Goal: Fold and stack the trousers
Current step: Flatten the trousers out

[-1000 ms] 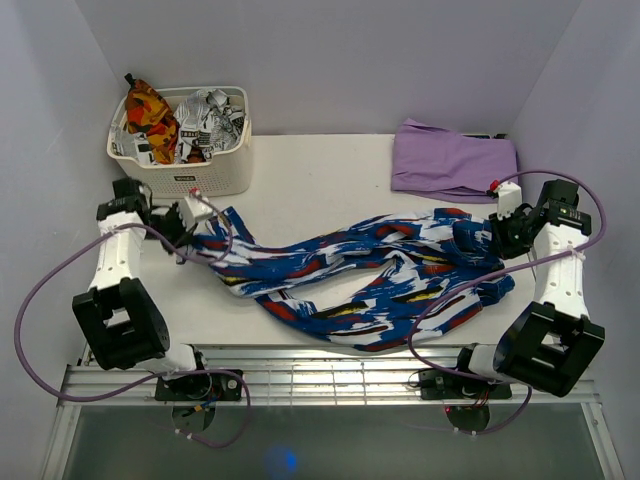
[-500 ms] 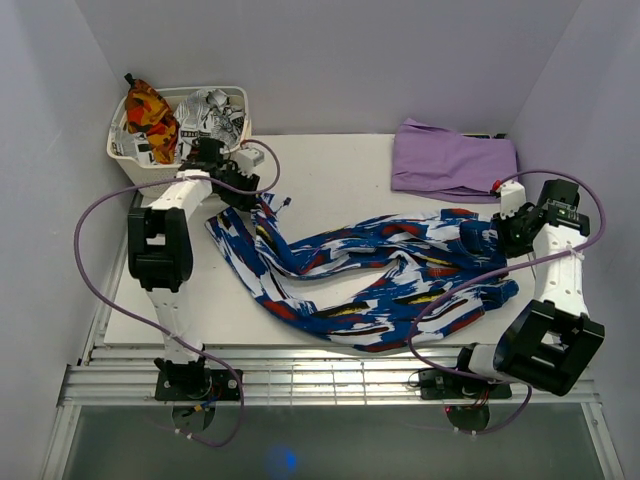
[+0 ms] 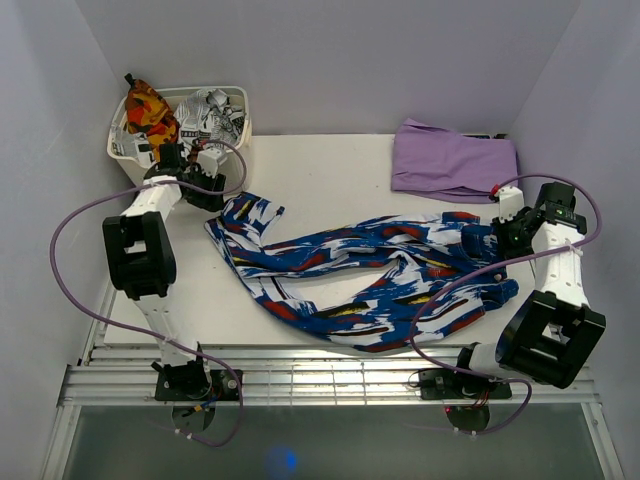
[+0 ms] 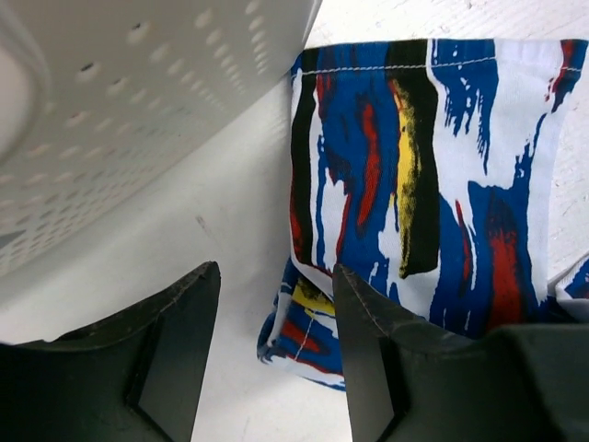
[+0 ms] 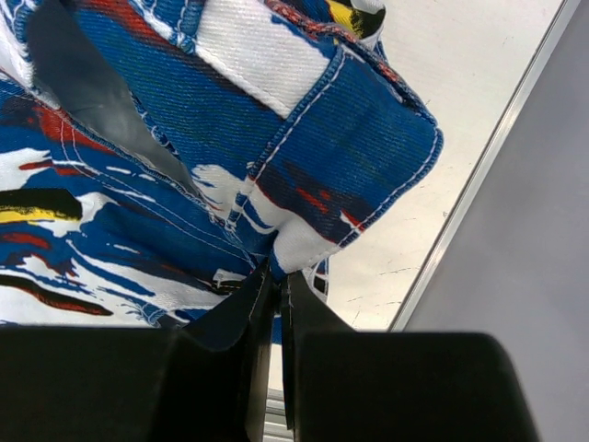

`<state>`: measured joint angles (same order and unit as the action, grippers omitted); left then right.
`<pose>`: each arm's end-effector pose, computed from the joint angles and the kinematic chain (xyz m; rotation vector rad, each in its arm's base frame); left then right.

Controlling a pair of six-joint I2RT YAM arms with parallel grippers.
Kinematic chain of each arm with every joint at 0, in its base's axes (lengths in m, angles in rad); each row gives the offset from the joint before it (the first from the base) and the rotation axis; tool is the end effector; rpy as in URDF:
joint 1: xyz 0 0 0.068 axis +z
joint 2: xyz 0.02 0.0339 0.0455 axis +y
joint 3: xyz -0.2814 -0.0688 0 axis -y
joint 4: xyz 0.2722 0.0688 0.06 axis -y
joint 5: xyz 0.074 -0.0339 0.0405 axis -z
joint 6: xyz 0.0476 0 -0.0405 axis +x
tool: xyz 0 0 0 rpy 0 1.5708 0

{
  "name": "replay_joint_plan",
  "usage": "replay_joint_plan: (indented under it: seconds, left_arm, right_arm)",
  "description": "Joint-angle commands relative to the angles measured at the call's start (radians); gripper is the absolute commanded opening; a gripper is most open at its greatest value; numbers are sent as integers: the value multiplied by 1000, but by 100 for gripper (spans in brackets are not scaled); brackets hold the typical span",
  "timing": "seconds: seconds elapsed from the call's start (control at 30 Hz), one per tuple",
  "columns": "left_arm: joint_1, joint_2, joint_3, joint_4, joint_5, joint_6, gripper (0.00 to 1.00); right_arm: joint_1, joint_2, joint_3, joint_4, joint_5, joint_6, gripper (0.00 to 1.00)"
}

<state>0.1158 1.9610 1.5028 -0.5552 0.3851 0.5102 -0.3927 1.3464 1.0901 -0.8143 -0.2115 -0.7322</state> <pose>0.4592 0.0354 0.2069 0.6236 2.4127 -0.2423 0.2752 -0.1032 0.2711 -0.5099 2.5567 -0.1210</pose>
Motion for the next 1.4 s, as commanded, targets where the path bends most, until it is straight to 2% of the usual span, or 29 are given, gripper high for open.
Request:
replay_joint_plan:
  seconds: [0.0,0.23,0.43,0.5,0.53,0.57,0.7,0.73,0.8,0.87,0.97,1.1,1.37]
  left_arm:
    - [36,27,-59,-12,-31,-7,63]
    - [79,-43,-164,-52,79,34,60]
    - [81,-105,-268,-28,117,31,60]
    - [79,-88,-276,-18,123,21,57]
    - [81,-80,-273,-22,127,10,52]
    - [84,-73,-273,-26,139,4,39]
    - [134,-99,-244,-66,155,-44,12]
    - [178,-123,-225,-110,144,-51,0]
    - [243,-166,-173,-146,120,-67,0]
    - [370,-241,-145,-199,97,-65,0]
    - [514,-309,-113,-288,29,37,0]
    - [669,-341,-183,-391,-25,195,0]
    - [693,-375,-457,-365,-60,335,1]
  right_arm:
    - [-6,-16,-2,6,15,8,8]
    - [-6,8,13,-3,12,13,8]
    - [-5,4,8,-3,11,13,8]
    - [-6,2,5,-3,11,13,8]
    - [-6,2,7,-3,11,11,8]
    - [-6,2,8,0,15,10,8]
    - [-6,7,27,9,24,7,8]
    - [-6,13,31,10,27,8,8]
    - [-11,16,33,23,38,10,8]
    - [-15,20,24,47,47,16,8]
    - [-18,26,5,72,64,24,8]
    - [-25,28,-29,84,83,21,8]
    - [-26,60,-55,31,70,-12,8]
